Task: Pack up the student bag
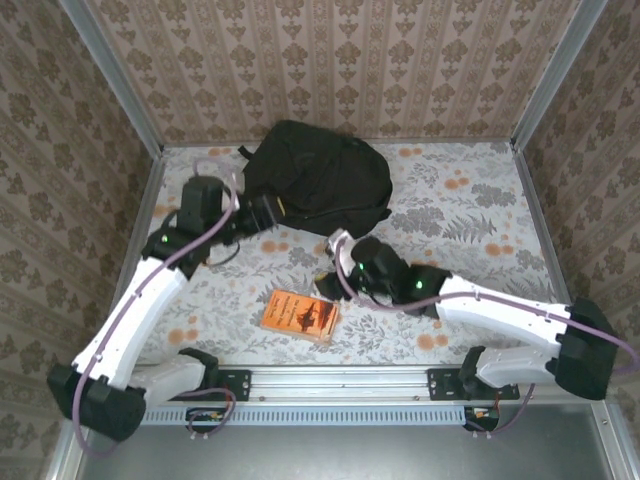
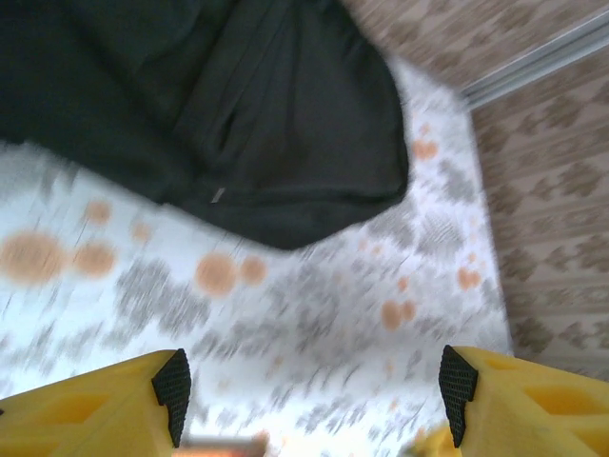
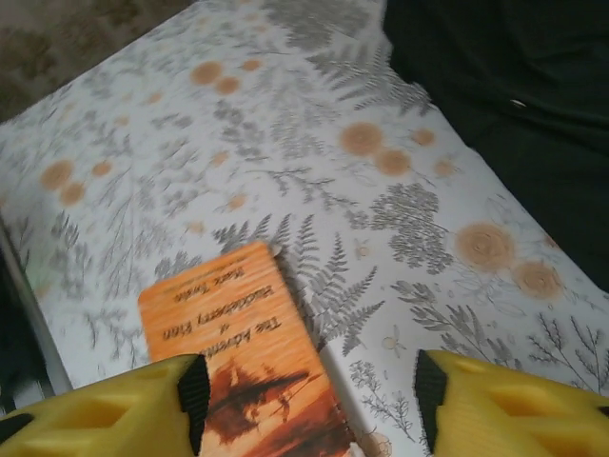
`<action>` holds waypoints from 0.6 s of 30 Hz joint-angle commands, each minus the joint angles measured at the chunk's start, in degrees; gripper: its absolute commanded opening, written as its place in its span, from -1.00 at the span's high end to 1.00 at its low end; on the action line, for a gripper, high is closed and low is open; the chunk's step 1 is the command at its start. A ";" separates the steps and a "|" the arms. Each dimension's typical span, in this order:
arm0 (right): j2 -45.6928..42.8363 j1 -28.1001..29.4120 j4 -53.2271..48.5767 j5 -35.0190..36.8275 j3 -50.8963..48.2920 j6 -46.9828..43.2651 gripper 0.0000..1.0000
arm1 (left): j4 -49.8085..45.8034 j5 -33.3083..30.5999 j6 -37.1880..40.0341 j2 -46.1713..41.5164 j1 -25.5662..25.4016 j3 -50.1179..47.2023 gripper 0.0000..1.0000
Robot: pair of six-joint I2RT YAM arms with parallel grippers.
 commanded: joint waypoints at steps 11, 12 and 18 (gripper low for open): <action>28.21 -7.62 -14.03 -21.88 11.84 12.85 -0.33 | -5.83 -2.06 -16.80 -12.70 -15.22 -27.73 -0.50; 29.39 -7.61 -14.04 -22.23 11.99 13.27 -0.35 | -5.48 -1.18 -17.53 -12.92 -15.26 -28.77 -0.52; 32.36 -7.36 -12.21 -23.44 11.05 14.29 -0.41 | -4.28 2.27 -20.44 -13.63 -14.20 -33.56 -0.65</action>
